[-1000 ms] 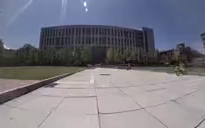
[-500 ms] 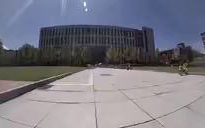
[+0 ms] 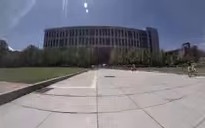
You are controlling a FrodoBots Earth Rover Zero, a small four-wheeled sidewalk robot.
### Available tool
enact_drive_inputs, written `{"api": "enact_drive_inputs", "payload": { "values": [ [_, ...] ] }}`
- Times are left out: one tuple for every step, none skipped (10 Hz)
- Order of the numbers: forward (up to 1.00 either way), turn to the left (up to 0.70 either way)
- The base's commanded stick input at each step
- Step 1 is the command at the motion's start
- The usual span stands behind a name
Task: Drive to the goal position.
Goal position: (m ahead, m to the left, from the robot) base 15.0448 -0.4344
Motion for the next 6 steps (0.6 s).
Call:
{"api": "enact_drive_inputs", "payload": {
  "values": [
    [0.70, 0.00],
    [0.70, 0.00],
    [0.70, 0.00],
    [0.70, 0.00],
    [0.70, 0.00],
    [0.70, 0.00]
  ]
}}
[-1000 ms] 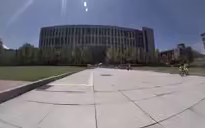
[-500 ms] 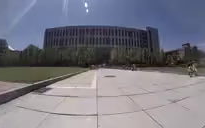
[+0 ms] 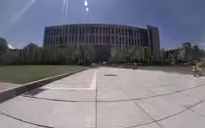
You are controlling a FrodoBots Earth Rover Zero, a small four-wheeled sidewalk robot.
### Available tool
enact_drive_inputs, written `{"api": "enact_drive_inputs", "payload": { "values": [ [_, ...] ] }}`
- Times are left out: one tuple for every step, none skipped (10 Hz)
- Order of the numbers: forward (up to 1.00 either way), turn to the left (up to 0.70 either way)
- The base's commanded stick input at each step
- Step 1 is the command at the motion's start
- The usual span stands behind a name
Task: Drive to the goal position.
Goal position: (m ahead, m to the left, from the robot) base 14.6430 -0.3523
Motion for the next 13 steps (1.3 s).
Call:
{"api": "enact_drive_inputs", "payload": {
  "values": [
    [0.70, 0.00],
    [0.70, 0.00],
    [0.70, 0.00],
    [0.70, 0.00],
    [0.70, 0.00],
    [0.70, 0.00],
    [0.70, 0.00],
    [0.70, 0.00],
    [0.70, 0.00],
    [0.70, 0.00],
    [0.70, 0.00],
    [0.70, 0.00],
    [0.70, 0.00]
  ]
}}
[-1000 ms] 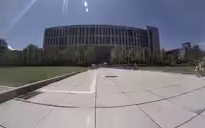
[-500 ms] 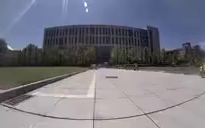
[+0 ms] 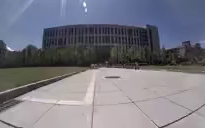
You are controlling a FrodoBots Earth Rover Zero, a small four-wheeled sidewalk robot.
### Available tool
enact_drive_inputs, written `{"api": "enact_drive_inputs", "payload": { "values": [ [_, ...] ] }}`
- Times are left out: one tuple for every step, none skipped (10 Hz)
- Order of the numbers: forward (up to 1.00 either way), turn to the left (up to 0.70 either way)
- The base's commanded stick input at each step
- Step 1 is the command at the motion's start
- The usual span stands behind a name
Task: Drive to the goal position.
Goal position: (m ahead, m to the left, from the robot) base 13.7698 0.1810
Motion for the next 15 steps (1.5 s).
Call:
{"api": "enact_drive_inputs", "payload": {
  "values": [
    [0.70, 0.00],
    [0.70, 0.00],
    [0.70, 0.00],
    [0.70, 0.00],
    [0.70, 0.00],
    [0.70, 0.00],
    [0.70, 0.00],
    [0.70, 0.00],
    [0.70, 0.00],
    [0.70, 0.00],
    [0.70, 0.00],
    [0.70, 0.00],
    [0.70, 0.00],
    [0.70, 0.00],
    [0.70, 0.00]
  ]
}}
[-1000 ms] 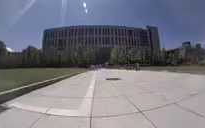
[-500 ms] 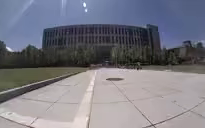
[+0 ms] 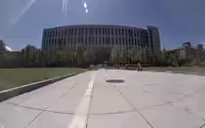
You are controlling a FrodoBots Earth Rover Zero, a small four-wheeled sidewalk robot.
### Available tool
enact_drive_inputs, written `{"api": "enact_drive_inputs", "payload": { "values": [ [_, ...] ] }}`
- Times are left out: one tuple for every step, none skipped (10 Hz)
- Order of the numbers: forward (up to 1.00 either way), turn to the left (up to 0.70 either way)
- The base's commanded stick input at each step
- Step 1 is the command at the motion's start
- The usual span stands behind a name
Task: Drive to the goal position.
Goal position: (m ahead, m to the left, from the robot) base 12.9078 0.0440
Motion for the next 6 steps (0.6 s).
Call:
{"api": "enact_drive_inputs", "payload": {
  "values": [
    [0.70, 0.00],
    [0.70, 0.00],
    [0.70, 0.00],
    [0.70, 0.00],
    [0.70, 0.00],
    [0.70, 0.00]
  ]
}}
